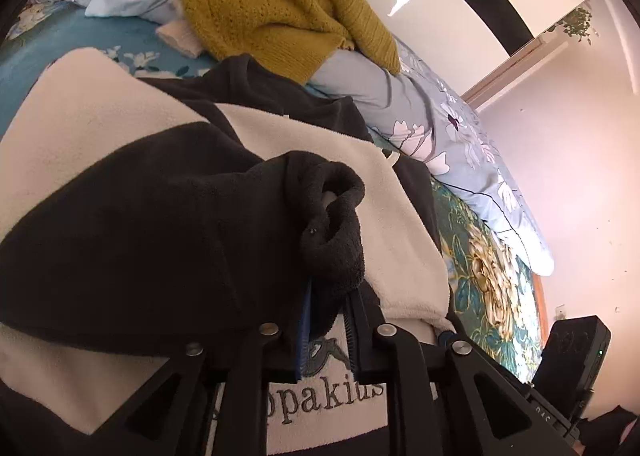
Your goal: Fold clothes
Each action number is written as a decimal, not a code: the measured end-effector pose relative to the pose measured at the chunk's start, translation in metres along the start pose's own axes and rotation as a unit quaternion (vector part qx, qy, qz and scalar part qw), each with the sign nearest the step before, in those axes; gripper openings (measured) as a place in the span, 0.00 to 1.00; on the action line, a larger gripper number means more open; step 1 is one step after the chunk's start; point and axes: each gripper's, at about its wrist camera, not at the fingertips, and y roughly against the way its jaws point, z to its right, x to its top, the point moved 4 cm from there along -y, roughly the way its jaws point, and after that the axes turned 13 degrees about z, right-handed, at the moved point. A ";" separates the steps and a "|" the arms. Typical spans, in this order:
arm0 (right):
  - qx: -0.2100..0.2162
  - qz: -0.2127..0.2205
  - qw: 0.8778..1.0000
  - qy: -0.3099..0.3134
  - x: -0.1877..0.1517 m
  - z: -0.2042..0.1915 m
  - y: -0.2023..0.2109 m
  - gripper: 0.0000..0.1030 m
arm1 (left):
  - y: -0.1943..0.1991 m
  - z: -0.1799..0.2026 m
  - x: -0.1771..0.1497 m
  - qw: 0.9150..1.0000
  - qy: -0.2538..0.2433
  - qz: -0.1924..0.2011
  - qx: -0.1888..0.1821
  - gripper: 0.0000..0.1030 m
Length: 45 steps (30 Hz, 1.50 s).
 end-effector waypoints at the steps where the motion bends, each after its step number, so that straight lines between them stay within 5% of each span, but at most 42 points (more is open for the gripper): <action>1: 0.002 0.000 1.000 -0.004 0.001 -0.001 -0.002 0.56 | 0.007 -0.001 -0.001 1.000 0.004 0.004 -0.007 0.49; 2: 0.006 0.001 1.000 -0.007 0.001 -0.003 -0.003 0.56 | 0.014 -0.002 -0.002 1.000 0.008 0.009 -0.014 0.61; 7: 0.039 0.000 0.999 -0.021 0.003 -0.017 -0.016 0.56 | 0.065 -0.018 0.004 0.998 -0.009 0.059 0.002 0.65; 9: 0.054 -0.001 0.998 -0.029 0.004 -0.023 -0.022 0.56 | 0.088 -0.033 0.006 0.993 -0.043 0.093 0.065 0.68; 12: 0.071 -0.003 0.997 -0.034 0.007 -0.035 -0.033 0.56 | 0.111 -0.066 0.003 0.970 -0.091 0.122 0.188 0.71; 14: 0.079 -0.008 0.996 -0.031 0.008 -0.044 -0.043 0.57 | 0.113 -0.094 -0.001 0.967 -0.074 0.111 0.218 0.71; 19: 0.086 -0.033 0.995 -0.027 0.006 -0.064 -0.075 0.57 | 0.112 -0.144 -0.015 0.967 0.002 0.106 0.230 0.71; 24: 0.082 -0.038 0.996 -0.020 0.003 -0.075 -0.094 0.57 | 0.115 -0.154 -0.012 0.972 0.048 0.129 0.189 0.71; 25: 0.082 -0.040 0.996 -0.017 0.004 -0.077 -0.096 0.53 | 0.115 -0.155 -0.010 0.973 0.055 0.130 0.183 0.71; 28: 0.077 -0.041 0.996 0.000 0.010 -0.085 -0.100 0.22 | 0.114 -0.158 -0.007 0.974 0.076 0.134 0.168 0.71; 30: 0.078 -0.041 0.996 0.013 0.017 -0.091 -0.101 0.20 | 0.116 -0.157 -0.007 0.974 0.079 0.136 0.161 0.71; 39: 0.098 0.105 0.981 0.127 0.086 -0.128 -0.033 0.19 | 0.112 -0.151 -0.003 0.975 0.109 0.141 0.132 0.72; 45: 0.022 0.083 0.993 0.085 0.087 -0.064 -0.042 0.19 | 0.112 -0.156 -0.004 0.970 0.124 0.147 0.146 0.72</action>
